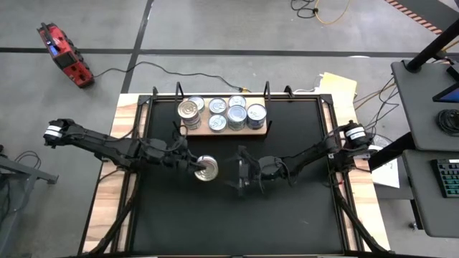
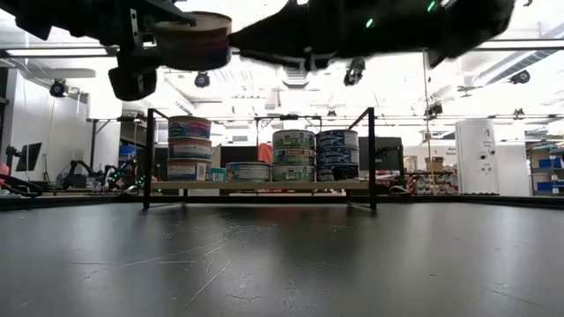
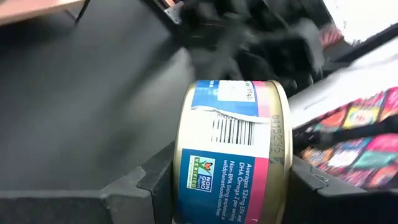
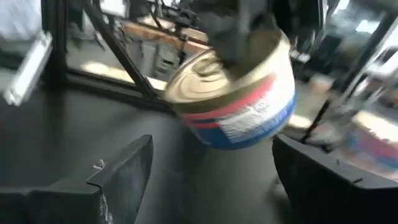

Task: Stack canned seafood by type on shelf
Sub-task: Stack the blue tuna can on top of the other blue tuna cans on the shelf

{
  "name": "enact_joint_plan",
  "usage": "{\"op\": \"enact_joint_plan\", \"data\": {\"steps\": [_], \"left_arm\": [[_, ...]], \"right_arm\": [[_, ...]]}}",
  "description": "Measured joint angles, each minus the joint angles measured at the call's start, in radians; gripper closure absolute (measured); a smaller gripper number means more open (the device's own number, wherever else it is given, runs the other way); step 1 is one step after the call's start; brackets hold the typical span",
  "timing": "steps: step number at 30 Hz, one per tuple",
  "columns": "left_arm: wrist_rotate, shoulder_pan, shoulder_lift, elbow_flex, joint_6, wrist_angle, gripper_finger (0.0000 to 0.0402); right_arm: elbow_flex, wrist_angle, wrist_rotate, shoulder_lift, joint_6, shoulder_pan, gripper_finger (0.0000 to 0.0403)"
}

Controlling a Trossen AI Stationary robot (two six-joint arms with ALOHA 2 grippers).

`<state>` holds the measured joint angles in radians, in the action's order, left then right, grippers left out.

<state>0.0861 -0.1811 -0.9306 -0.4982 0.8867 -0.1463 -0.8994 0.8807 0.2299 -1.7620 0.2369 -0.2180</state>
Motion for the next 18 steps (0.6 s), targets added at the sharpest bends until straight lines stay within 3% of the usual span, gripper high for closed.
{"op": "enact_joint_plan", "data": {"steps": [6,11,18], "left_arm": [[-0.008,0.000,0.034,0.001,0.244,0.013,0.0230],[-0.047,0.000,0.034,0.003,0.372,0.022,0.0230],[-0.104,-0.001,0.035,0.003,0.476,-0.032,0.0230]], "right_arm": [[-0.015,-0.020,0.239,0.041,0.457,-0.112,0.0107],[-0.059,-0.021,0.291,0.017,0.972,-0.170,0.0116],[-0.124,-0.017,0.339,-0.026,1.176,-0.161,0.0103]]}}
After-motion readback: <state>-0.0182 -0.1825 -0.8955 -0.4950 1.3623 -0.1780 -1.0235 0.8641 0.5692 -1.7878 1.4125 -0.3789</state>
